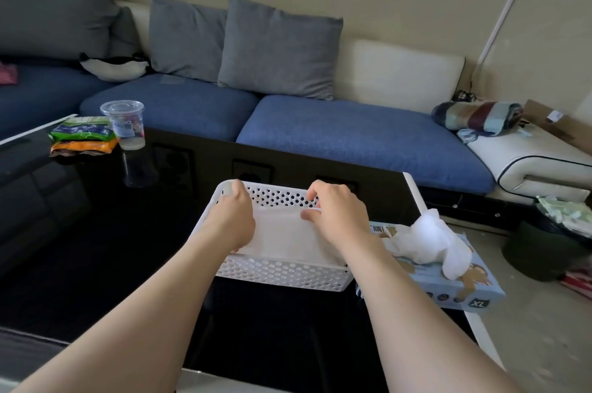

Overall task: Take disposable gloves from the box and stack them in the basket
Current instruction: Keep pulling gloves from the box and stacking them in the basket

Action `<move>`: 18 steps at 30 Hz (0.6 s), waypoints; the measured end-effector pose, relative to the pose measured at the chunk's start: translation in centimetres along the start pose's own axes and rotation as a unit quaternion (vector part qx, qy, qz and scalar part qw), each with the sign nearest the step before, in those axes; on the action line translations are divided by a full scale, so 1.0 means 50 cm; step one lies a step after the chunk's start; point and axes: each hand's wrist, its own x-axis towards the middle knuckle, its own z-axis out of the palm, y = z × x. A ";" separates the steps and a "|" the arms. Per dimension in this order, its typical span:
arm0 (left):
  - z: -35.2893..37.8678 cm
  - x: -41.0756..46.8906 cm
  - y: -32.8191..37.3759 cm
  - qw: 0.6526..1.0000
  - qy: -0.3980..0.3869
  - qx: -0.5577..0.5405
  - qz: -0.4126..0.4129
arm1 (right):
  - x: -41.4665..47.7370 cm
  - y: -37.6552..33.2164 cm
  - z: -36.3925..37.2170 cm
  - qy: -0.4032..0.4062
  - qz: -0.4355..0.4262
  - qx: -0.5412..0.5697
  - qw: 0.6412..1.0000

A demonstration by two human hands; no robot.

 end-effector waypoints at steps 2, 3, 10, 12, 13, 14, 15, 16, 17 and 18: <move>0.003 0.006 -0.011 0.999 -0.003 0.038 0.034 | 0.007 -0.005 0.011 -0.002 -0.014 -0.010 1.000; 0.002 0.010 -0.013 0.997 0.000 0.060 0.048 | 0.011 -0.008 0.019 -0.002 -0.020 -0.014 1.000; -0.008 0.010 -0.006 0.982 -0.042 0.181 0.034 | 0.019 -0.020 0.024 -0.010 -0.040 -0.063 0.997; -0.003 0.007 0.007 0.977 -0.061 0.206 0.018 | 0.017 -0.029 0.009 -0.039 -0.018 -0.025 0.999; 0.001 0.005 0.014 0.974 -0.064 0.216 0.012 | 0.014 -0.035 0.000 -0.070 -0.007 -0.014 0.997; 0.003 0.002 0.022 0.972 -0.058 0.226 0.011 | 0.012 -0.039 -0.008 -0.107 -0.003 -0.021 0.994; 0.005 0.001 0.029 0.972 -0.050 0.229 0.016 | 0.008 -0.042 -0.017 -0.144 -0.001 -0.044 0.989; 0.009 0.002 0.034 0.972 -0.051 0.227 0.026 | 0.003 -0.043 -0.024 -0.178 0.003 -0.068 0.982; 0.012 0.004 0.037 0.975 -0.065 0.211 0.032 | -0.003 -0.043 -0.032 -0.209 0.012 -0.082 0.974; 0.016 0.008 0.038 0.977 -0.093 0.190 0.029 | -0.007 -0.041 -0.038 -0.239 0.025 -0.082 0.967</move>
